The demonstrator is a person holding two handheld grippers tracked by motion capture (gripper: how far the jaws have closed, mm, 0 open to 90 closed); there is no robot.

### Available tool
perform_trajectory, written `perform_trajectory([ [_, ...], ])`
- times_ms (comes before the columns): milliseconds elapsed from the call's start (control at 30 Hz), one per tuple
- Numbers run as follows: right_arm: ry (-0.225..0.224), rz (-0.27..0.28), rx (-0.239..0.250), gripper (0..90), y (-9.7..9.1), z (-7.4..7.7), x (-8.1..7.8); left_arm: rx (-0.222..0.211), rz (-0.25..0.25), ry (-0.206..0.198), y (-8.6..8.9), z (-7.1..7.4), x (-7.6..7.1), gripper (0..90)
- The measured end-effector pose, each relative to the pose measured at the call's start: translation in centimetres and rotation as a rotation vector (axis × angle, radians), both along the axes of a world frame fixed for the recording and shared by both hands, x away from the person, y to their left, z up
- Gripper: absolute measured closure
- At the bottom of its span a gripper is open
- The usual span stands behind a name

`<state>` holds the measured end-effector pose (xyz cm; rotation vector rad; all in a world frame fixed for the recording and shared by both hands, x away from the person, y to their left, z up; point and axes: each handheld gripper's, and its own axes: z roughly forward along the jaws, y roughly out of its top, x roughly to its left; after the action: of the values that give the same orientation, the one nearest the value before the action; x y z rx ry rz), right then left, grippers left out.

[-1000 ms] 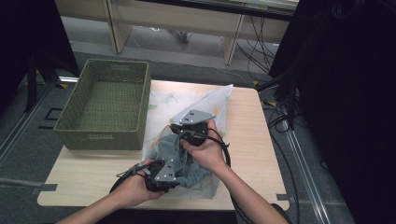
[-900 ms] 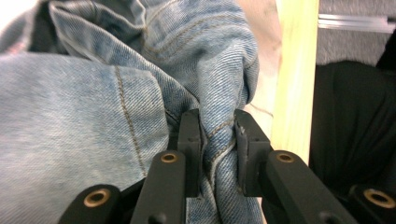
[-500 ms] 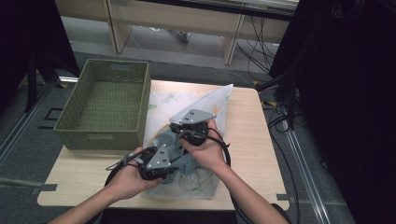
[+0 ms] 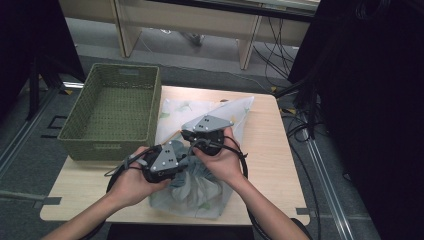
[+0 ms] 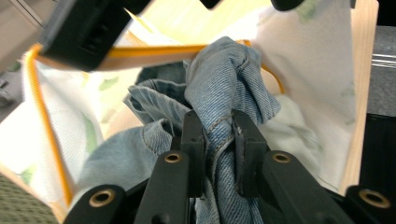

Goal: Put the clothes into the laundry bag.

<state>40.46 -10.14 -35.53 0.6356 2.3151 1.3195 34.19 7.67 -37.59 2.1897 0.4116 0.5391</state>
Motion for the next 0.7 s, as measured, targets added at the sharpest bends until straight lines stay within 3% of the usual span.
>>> perform_trajectory([
  [200,-0.008,-0.005,0.015,90.0,-0.1,0.6,-0.2,-0.003,0.013,-0.015,0.1,1.1,0.2,77.1],
  [667,0.038,-0.042,0.005,90.0,-0.7,-0.3,0.7,0.014,0.05,0.029,-1.6,-0.4,2.6,76.5],
  [700,0.026,-0.035,0.001,90.0,-0.7,-0.3,0.8,0.011,0.047,0.027,-1.6,-0.3,2.6,76.6],
])
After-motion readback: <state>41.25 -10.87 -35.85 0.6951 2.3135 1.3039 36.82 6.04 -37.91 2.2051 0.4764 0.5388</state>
